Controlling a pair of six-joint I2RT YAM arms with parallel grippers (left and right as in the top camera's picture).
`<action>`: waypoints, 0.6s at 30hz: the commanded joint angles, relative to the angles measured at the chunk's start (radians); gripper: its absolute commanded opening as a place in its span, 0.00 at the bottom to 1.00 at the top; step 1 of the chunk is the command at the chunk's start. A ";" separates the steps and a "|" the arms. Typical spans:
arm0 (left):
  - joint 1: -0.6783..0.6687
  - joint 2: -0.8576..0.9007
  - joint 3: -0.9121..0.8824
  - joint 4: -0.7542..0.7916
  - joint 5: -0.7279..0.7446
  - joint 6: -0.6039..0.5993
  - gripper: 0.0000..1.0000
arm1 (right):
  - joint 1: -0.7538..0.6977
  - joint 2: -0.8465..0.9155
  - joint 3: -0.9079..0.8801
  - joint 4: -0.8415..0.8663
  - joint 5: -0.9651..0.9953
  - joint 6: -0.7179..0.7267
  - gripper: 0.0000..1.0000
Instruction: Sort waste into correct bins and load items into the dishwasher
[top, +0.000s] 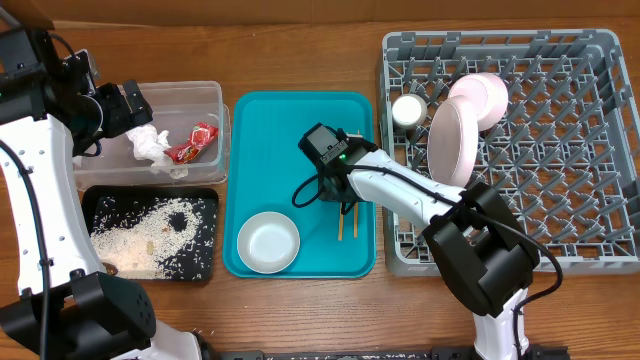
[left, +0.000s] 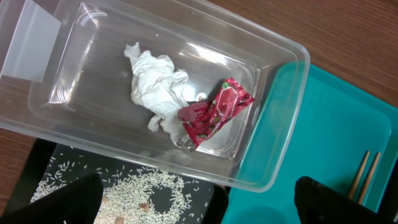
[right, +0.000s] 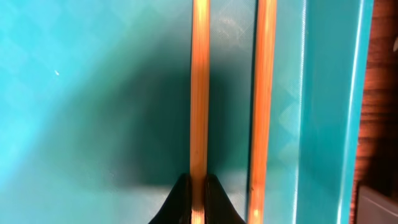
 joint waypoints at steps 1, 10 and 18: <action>0.000 -0.016 0.025 0.001 0.009 -0.007 1.00 | -0.002 -0.023 0.050 -0.037 -0.021 -0.030 0.04; 0.000 -0.016 0.025 0.001 0.009 -0.007 1.00 | -0.003 -0.249 0.102 -0.122 -0.009 -0.144 0.04; 0.000 -0.016 0.025 0.001 0.009 -0.008 1.00 | -0.053 -0.418 0.102 -0.307 0.078 -0.204 0.04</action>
